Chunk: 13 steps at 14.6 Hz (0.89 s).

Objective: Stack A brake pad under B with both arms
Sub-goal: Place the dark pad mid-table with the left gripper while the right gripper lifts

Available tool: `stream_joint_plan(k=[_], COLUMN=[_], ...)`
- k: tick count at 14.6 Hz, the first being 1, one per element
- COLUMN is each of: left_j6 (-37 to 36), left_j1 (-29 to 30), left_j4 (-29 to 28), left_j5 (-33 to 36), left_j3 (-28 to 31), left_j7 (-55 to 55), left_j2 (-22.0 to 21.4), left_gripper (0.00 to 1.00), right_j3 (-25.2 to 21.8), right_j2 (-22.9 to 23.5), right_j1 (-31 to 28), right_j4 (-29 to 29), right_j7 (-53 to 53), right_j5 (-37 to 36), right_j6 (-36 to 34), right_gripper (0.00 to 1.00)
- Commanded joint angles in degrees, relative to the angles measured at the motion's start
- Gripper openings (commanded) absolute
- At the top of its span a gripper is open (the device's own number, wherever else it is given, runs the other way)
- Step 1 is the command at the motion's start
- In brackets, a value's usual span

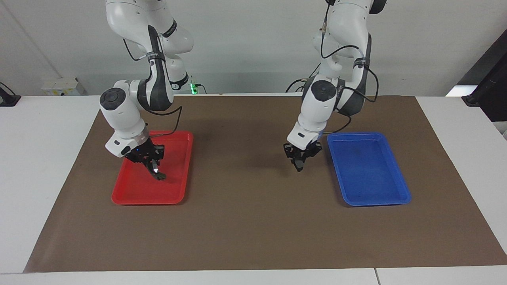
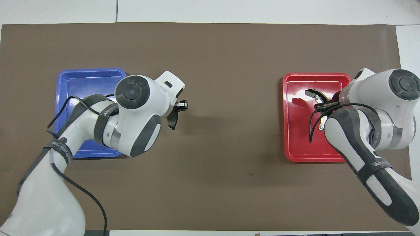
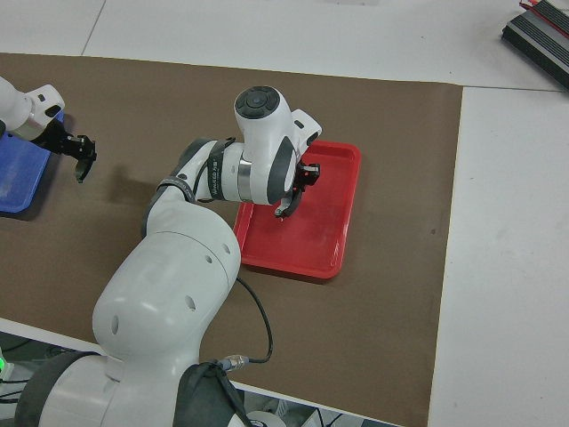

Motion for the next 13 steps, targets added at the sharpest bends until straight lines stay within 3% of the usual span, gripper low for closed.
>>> stream_joint_plan(k=[1,5,6,7,8,9,11,13], left_j6=[6.0,8.9,8.9,8.9,8.9,8.9,7.7,2.2], left_j1=[-5.1,-5.8,-5.9,-6.1,-6.0,-5.8,-5.0,-2.3], left_j4=[1.4,2.1,2.1,2.1,2.1,2.2,2.6,3.1], left_j5=[-0.6,-0.6,-0.6,-0.6,-0.6,-0.6,-0.6,-0.5], left_j3=[1.1,1.0,1.1,1.1,1.1,1.1,1.1,1.2], left_j7=[-7.1,-7.7,-7.7,-7.6,-7.5,-7.5,-6.9,-5.5], left_j2=[5.0,8.2,8.2,8.2,8.2,8.2,7.2,3.6], left_gripper=[0.01,0.02,0.14,0.36,0.89,1.00,1.00,1.00], right_j3=[0.3,1.0,1.0,1.0,1.0,1.1,1.1,1.1], right_j2=[-1.5,-2.1,-2.1,-2.1,-2.1,-2.1,-2.1,-2.1], right_j1=[-0.1,2.6,3.0,3.5,3.6,3.7,6.2,8.8], right_j4=[1.1,1.1,1.1,1.1,1.1,1.1,1.2,1.6], right_j7=[2.5,8.7,9.5,9.8,10.3,10.9,12.6,16.6], right_j5=[0.7,0.5,0.5,0.5,0.5,0.5,0.5,0.2], right_j6=[-1.4,-1.5,-1.5,-1.5,-1.7,-1.8,-2.3,-2.5], right_gripper=[0.00,0.00,0.00,0.00,0.00,0.00,0.00,0.00])
